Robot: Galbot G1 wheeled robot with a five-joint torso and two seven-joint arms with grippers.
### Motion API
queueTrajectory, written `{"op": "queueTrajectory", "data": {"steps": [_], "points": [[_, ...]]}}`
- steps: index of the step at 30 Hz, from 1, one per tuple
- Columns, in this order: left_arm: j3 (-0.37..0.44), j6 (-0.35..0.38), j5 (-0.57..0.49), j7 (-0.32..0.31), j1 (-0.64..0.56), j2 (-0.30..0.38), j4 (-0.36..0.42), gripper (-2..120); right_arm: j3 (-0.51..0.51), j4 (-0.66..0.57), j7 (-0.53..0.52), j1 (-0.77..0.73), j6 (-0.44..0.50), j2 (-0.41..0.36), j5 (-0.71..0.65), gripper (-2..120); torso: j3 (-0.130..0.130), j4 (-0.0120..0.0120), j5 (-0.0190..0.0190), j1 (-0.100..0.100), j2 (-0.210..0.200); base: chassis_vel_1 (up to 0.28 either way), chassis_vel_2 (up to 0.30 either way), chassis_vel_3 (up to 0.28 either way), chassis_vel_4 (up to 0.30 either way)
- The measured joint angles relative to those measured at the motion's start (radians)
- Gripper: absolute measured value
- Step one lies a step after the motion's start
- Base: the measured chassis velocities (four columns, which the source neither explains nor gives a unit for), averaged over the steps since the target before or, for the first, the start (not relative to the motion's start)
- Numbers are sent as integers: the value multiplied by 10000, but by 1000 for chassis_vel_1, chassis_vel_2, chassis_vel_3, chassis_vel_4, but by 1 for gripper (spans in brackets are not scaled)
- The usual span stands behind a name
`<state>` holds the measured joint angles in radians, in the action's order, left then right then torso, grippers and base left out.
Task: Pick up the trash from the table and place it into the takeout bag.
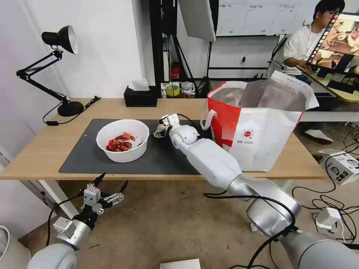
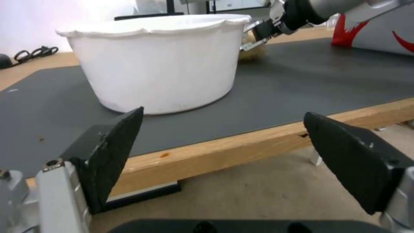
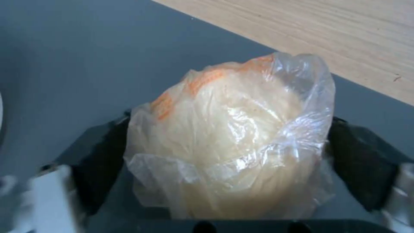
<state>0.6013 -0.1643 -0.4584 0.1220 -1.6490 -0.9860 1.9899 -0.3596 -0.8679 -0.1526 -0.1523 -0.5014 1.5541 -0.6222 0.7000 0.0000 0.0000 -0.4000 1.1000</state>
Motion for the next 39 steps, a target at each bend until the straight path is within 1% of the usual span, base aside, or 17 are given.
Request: {"op": "queueTrajectory", "data": {"steps": [3,5,11,12,15,16,18,19,21,22,24,27,31,32,35,36,39], "points": [[-30,-111,-84,-3,62,-70,-3,100,97,66,-40,-64,-112,56,-30,80,0,1,0,0,0,0,0,0,0],[-39,-118,-99,-7,75,-77,1,100,104,69,-50,-79,-118,55,-31,78,0,1,0,0,0,0,0,0,0],[-101,-134,-108,-13,67,-49,13,100,108,12,-92,-140,-182,-51,-44,52,-1,3,2,1,1,0,0,0,0],[-101,-134,-108,-13,67,-49,13,100,108,12,-92,-140,-182,-51,-44,52,-1,3,2,1,1,0,0,0,0],[-133,-139,-99,-17,70,-47,13,100,108,-63,-143,-161,-192,-151,-65,37,-1,2,2,0,1,0,0,0,0],[-133,-139,-99,-17,70,-47,13,100,108,-63,-143,-161,-192,-151,-65,37,-1,2,2,0,1,0,0,0,0],[-143,-140,-93,-21,70,-42,28,100,118,-228,-249,-214,-197,-244,-127,29,-1,-1,2,0,0,0,0,0,0],[-143,-140,-93,-21,70,-42,28,100,118,-228,-249,-214,-197,-244,-127,29,-1,-1,2,0,0,0,0,0,0],[-142,-143,-89,-28,49,-40,52,100,70,-918,-494,-412,-210,-554,-359,16,1,-4,0,0,0,0,0,0,0],[-142,-143,-89,-28,49,-40,52,100,70,-918,-494,-412,-210,-554,-359,16,1,-4,0,0,0,0,0,0,0],[-126,-151,-85,-30,9,-46,84,100,-36,-1724,-769,-626,-261,-950,-650,10,1,-1,1,0,0,0,0,0,0],[-104,-164,-79,-33,-30,-70,96,100,-97,-2586,-1055,-892,-322,-1388,-850,7,1,-3,1,0,0,0,0,0,0],[-99,-169,-56,-38,-75,-107,139,100,-139,-3803,-1469,-1269,-382,-1950,-1066,7,1,-2,1,0,0,0,0,0,0],[-99,-169,-56,-38,-75,-107,139,100,-139,-3803,-1469,-1269,-382,-1950,-1066,7,1,-2,1,0,0,0,0,0,0],[-97,-169,-40,-52,-95,-111,216,100,-162,-5626,-2021,-1793,-395,-2609,-1221,7,0,-2,2,0,0,0,0,0,0],[-97,-169,-40,-52,-95,-111,216,100,-162,-5626,-2021,-1793,-395,-2609,-1221,7,0,-2,2,0,0,0,0,0,0],[-50,-170,-39,-57,-147,-106,251,100,-132,-6575,-2344,-2127,-383,-2936,-1224,7,-1,0,2,0,-1,0,0,0,0]]}}
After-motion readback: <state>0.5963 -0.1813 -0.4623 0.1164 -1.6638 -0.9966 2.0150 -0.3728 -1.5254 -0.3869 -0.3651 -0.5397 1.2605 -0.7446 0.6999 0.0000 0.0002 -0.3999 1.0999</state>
